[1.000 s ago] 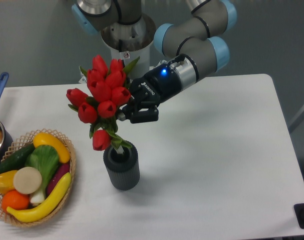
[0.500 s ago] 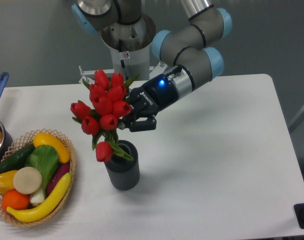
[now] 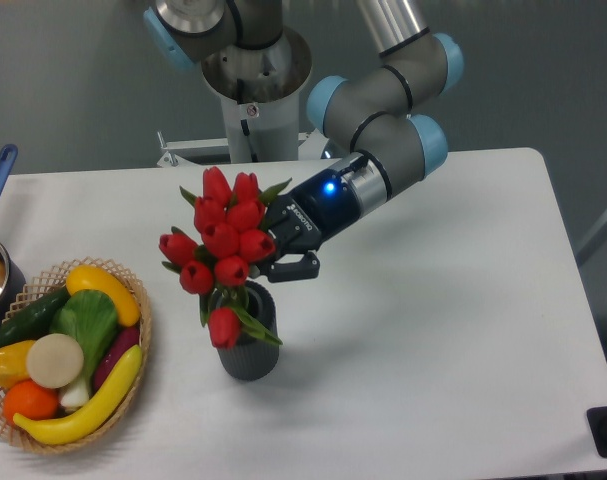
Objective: Insert the flowers into the vase
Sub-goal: 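Lower the tulip stems down into the vase opening, then open the gripper to release the tulips in the vase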
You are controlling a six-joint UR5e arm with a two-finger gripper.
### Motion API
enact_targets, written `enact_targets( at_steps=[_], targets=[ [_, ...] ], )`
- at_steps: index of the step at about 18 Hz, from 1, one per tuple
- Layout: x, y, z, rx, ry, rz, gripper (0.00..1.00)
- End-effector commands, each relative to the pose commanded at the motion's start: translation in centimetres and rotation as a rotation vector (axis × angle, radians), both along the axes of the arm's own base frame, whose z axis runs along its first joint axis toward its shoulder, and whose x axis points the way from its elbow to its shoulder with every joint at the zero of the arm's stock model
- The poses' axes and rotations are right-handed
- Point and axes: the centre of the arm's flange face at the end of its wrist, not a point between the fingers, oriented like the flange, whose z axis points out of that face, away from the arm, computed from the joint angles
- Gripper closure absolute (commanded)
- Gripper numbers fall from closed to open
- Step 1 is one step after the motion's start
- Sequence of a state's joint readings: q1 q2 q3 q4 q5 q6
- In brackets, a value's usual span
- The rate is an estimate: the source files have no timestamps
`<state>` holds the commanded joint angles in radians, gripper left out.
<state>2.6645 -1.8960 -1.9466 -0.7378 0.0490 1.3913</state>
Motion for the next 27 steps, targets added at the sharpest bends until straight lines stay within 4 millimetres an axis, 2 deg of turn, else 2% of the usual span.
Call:
enact_targets(
  at_steps=[3, 7, 11, 17, 20, 22, 23, 24, 27],
  targets=[
    [0.0, 0.0, -1.3, -0.007, -0.003, 0.0, 0.7],
    [1.0, -0.5, -4.0, 0.01, 0.031, -0.006, 0.7],
    [1.1, -0.5, -4.8, 0.004, 0.019, -0.008, 0.69],
    [0.8, -0.4, -5.7, -0.007, 0.012, -0.006, 0.62],
    [0.6, -0.5, -5.7, -0.002, 0.021, -0.004, 0.39],
    [0.2, -0.7, -5.7, -0.002, 0.027, 0.002, 0.13],
    [0.1, -0.8, -5.7, -0.011, 0.034, 0.005, 0.04],
    [0.1, -1.1, -5.7, -0.042, 0.05, 0.01, 0.01],
    [-0.1, -1.8, -5.2, -0.102, 0.096, 0.024, 0.0]
  ],
)
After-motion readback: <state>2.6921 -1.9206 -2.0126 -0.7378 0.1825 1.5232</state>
